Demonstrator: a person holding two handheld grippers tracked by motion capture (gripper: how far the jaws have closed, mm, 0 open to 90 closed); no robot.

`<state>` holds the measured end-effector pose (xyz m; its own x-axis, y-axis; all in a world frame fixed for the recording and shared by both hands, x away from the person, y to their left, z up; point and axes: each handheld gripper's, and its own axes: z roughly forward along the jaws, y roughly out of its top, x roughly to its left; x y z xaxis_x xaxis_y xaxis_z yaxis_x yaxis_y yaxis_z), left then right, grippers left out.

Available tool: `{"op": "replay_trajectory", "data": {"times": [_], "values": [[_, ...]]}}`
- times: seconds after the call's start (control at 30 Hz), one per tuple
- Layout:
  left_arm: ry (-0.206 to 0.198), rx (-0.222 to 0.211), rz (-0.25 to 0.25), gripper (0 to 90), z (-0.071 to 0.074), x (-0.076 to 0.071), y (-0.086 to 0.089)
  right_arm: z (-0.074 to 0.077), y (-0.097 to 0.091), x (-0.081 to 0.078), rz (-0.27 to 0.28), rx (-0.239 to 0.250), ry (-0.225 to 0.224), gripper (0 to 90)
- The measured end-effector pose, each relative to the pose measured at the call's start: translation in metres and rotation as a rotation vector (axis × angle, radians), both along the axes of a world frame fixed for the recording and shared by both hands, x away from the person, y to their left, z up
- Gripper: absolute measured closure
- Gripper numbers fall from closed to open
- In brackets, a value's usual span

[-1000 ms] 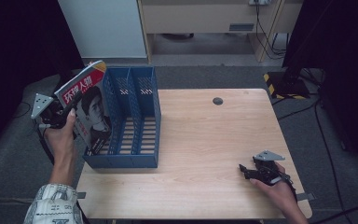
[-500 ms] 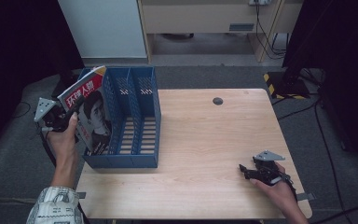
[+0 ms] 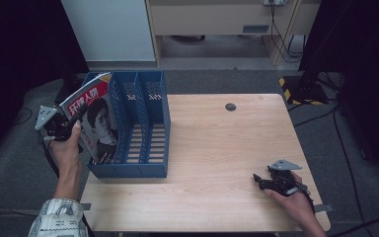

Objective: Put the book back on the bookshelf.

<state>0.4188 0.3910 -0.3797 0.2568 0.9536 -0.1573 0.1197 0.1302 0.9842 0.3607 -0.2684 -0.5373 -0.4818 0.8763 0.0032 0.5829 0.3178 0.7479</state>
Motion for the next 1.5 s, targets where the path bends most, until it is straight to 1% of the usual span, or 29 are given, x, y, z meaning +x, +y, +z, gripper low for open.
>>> {"op": "replay_trajectory", "data": {"times": [0.23,0.47,0.6,0.67,0.77,0.83,0.93,1.0,1.07,1.17,1.2,1.33,1.43,1.5], "values": [[0.015,-0.003,0.012,85.8,-0.002,-0.001,0.005,0.0,0.0,0.0,0.0,0.0,0.0,29.2],[0.047,-0.003,0.025,85.6,-0.006,-0.001,0.01,0.0,0.0,0.0,0.0,0.0,0.0,29.2],[0.068,0.008,0.031,85.5,-0.007,-0.001,0.011,0.0,0.0,0.0,0.001,-0.001,0.001,29.2],[0.081,0.008,0.033,85.4,-0.009,-0.002,0.012,0.0,0.0,0.0,0.001,-0.001,0.002,29.2],[0.09,0.008,0.031,85.2,-0.01,-0.002,0.011,0.0,0.0,0.0,0.001,-0.001,0.001,29.2],[0.106,0.017,0.036,85.1,-0.009,-0.002,0.01,0.0,0.0,0.0,0.001,-0.001,0.001,29.2],[0.119,0.036,0.04,84.9,-0.008,-0.004,0.008,0.0,0.0,0.0,0.001,-0.001,0.003,29.2],[0.123,0.041,0.041,84.7,-0.008,-0.005,0.008,0.0,0.0,0.0,-0.001,0.0,0.002,29.2],[0.132,0.033,0.041,84.2,-0.008,-0.005,0.009,0.0,0.0,0.0,-0.001,0.0,0.003,29.2],[0.133,0.036,0.04,82.9,-0.008,-0.006,0.008,0.0,0.0,0.0,0.0,-0.002,0.0,29.2],[0.132,0.031,0.038,82.0,-0.008,-0.006,0.008,0.0,0.0,0.0,0.0,-0.002,0.0,29.2],[0.132,0.04,0.044,75.4,-0.003,-0.003,0.007,0.0,0.0,0.0,0.002,-0.003,0.0,29.2],[0.121,0.045,0.048,70.6,0.006,-0.001,0.005,0.0,0.0,0.0,0.0,-0.002,0.0,29.1],[0.117,0.043,0.047,70.4,0.013,0.0,0.004,0.0,0.0,0.0,0.0,-0.002,0.0,29.1]]}}
